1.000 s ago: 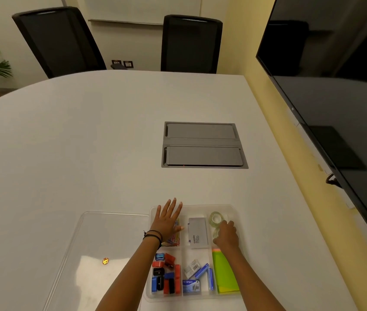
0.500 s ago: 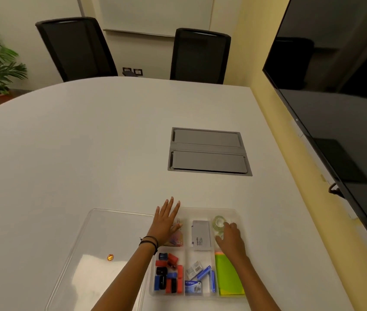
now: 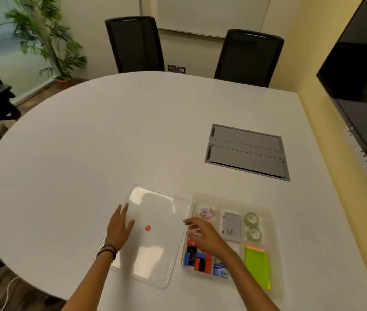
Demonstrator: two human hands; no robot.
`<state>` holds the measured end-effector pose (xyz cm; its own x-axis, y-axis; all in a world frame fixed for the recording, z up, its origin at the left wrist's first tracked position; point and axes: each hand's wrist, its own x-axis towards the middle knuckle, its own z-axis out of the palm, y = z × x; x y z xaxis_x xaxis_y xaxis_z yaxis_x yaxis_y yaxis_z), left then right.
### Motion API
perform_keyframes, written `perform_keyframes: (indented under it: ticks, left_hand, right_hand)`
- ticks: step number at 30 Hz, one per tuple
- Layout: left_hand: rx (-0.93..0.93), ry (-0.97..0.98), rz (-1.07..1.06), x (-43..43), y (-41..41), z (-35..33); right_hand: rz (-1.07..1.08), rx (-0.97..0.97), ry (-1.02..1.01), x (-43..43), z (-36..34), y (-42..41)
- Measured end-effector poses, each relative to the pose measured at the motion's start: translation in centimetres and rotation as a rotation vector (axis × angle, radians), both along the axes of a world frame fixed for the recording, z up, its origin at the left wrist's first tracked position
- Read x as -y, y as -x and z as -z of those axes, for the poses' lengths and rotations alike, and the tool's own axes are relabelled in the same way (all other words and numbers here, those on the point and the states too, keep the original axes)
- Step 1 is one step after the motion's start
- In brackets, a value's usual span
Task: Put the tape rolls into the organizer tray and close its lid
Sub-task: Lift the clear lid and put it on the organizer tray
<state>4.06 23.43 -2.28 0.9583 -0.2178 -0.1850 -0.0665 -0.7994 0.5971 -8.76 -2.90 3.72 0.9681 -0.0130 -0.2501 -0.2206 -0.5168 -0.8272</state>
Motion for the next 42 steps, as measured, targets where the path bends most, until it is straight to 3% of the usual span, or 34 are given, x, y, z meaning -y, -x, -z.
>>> perform_keyframes:
  ticks: [7,13,25,29,35,42]
  left_hand:
    - [-0.326,0.121,-0.251,-6.1,3.0,2.1]
    - [-0.295,0.238,-0.334,-7.9,3.7,1.6]
    - [-0.429,0.202,-0.367,-8.7,2.1,1.4]
    - [-0.417,0.327,-0.441,-8.9,2.1,1.8]
    - [-0.246,0.516,-0.574,-8.1,1.6,-0.1]
    - [0.038,0.653,-0.405,-6.9,0.4,-8.1]
  right_hand:
    - [-0.340,-0.218,0.135,-7.2,2.3,1.1]
    - [-0.530,-0.343,0.399,-9.0,4.4,2.4]
    - [-0.627,-0.390,0.511,-9.7,4.4,2.2]
    - [-0.580,-0.393,0.458,-9.5,4.0,2.2]
    - [-0.442,-0.333,0.283,-9.3,2.7,2.5]
    - [-0.133,-0.052,0.081,-6.6,-1.7,1.3]
